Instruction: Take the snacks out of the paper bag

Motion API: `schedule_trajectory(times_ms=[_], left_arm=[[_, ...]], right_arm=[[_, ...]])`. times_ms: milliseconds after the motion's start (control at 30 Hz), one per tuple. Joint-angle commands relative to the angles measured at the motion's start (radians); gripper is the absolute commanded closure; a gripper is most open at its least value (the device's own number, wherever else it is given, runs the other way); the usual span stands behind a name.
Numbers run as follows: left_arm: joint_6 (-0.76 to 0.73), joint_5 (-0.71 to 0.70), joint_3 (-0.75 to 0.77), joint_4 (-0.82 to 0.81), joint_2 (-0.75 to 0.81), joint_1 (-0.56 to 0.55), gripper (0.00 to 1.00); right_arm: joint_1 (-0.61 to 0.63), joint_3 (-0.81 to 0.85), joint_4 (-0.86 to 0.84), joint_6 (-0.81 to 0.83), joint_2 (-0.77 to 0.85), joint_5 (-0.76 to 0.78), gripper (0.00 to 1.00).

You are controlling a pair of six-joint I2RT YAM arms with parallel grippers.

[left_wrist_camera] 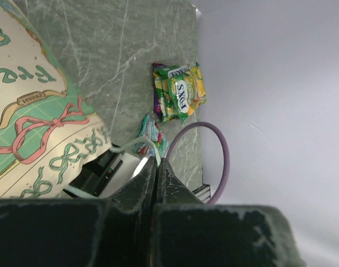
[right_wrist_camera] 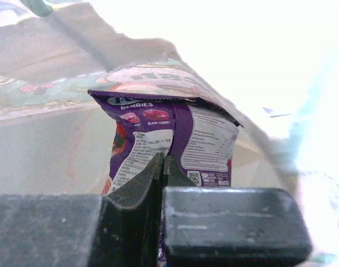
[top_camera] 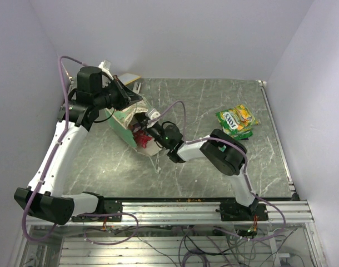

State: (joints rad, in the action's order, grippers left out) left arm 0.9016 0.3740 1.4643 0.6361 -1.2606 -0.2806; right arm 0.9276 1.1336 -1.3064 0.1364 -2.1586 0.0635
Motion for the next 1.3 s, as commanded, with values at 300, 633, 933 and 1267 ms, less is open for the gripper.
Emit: schedule_trajectory(times_ms=[300,633,933,1267], left_arm=[[0.06,0.111,-0.036,-0.165,-0.007,0.053,0.93],[0.09,0.156,-0.069,-0.242,-0.036,0.057,0.93],[0.098,0.213,-0.089,-0.287,-0.064,0.057,0.93],[0.136,0.233,-0.125,-0.389,-0.078,0.06,0.93]], right_arm=[[0.025,-0.157,0.177,-0.008,0.263,0.05,1.0],[0.028,-0.291,0.387,-0.032,0.448,0.078,1.0],[0.028,-0.296,0.585,-0.059,0.58,0.066,1.0],[0.028,-0.356,0.799,-0.101,0.775,0.057,1.0]])
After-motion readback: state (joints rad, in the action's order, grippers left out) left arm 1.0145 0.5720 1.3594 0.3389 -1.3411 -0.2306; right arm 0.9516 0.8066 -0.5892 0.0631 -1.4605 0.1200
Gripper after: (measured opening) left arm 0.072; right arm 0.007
